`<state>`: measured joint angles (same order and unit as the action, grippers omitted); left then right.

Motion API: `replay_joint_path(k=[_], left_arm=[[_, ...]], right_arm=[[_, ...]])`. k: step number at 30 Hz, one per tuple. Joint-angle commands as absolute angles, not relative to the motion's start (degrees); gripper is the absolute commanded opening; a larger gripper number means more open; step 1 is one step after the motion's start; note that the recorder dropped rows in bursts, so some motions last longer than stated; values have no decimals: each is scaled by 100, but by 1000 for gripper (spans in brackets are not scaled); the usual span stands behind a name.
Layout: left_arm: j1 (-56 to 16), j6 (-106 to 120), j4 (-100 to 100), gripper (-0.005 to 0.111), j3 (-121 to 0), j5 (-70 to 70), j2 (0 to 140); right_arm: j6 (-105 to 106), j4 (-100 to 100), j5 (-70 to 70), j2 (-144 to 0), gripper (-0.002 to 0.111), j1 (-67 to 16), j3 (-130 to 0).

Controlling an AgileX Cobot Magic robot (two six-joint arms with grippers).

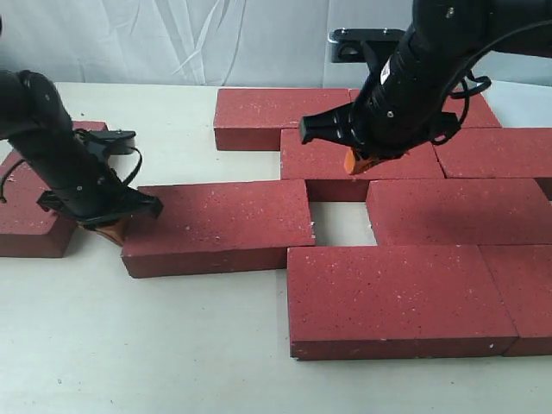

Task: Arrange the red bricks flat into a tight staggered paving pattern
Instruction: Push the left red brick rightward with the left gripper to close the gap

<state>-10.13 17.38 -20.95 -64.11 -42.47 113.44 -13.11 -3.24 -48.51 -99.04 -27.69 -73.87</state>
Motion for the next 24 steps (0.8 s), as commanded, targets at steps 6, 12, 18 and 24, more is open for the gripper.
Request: replay_joint_path(k=[6,12,18,24], left_arm=[[-1226,1209,-2140,0,-6363,-3859,11286],[-1226,1008,-2225,0,-6349,-3812,11286],[-1240,368,-2191,0,-6349,-3655,11286],[-1567,367,-2181,0,-6349,-3571,11286]], right_arm=[[-1316,-182,-4484,-9520,-1,-2735,-6838],[-1316,-182,-4441,-9522,-1,-2735,-6838],[-1316,-209,-4417,-9522,-1,-2735,-6838],[-1316,-209,-4355,-9522,-1,-2735,-6838]])
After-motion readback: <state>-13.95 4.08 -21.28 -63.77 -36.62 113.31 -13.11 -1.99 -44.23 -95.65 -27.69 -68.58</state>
